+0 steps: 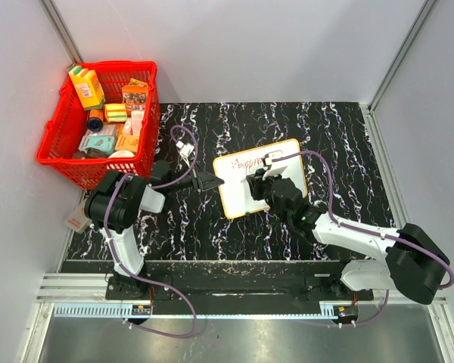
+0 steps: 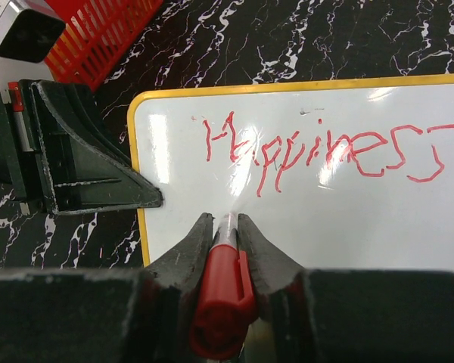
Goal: Write a sentence on the whiteboard
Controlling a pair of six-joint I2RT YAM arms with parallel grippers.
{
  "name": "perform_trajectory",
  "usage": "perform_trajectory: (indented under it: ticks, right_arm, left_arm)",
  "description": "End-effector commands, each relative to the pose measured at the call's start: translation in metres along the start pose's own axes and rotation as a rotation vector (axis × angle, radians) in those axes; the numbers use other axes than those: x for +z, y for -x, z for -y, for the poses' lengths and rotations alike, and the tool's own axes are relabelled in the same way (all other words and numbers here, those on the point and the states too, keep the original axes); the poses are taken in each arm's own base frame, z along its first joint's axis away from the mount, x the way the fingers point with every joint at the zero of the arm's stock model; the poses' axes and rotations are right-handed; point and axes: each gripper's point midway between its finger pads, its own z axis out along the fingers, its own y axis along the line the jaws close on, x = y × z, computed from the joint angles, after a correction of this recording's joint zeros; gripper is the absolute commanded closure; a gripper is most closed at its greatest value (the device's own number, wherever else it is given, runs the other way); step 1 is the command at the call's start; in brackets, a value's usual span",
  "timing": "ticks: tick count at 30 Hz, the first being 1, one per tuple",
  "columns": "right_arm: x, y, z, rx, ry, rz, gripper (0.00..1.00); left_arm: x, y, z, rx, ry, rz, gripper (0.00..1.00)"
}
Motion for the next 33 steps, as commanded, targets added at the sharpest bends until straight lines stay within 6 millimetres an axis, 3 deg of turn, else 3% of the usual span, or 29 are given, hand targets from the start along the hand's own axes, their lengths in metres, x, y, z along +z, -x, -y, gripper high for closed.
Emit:
perform_trajectory:
  ticks: [1,22,33]
  right_arm:
    - [0.003,0.018,-0.010,0.025,0.013,0.041,1.00]
    - [-0.005,-0.017,-0.006,0.023,0.019,-0.088,1.00]
    - [-0.003,-0.007,0.007,0.015,-0.066,-0.059,1.00]
  left_arm:
    - [0.004,0.021,0.023,0.154,-0.084,0.036,1.00]
    - [0.005,0.021,0.023,0.150,-0.086,0.032,1.00]
    - [0.005,0.020,0.022,0.151,-0.086,0.031,1.00]
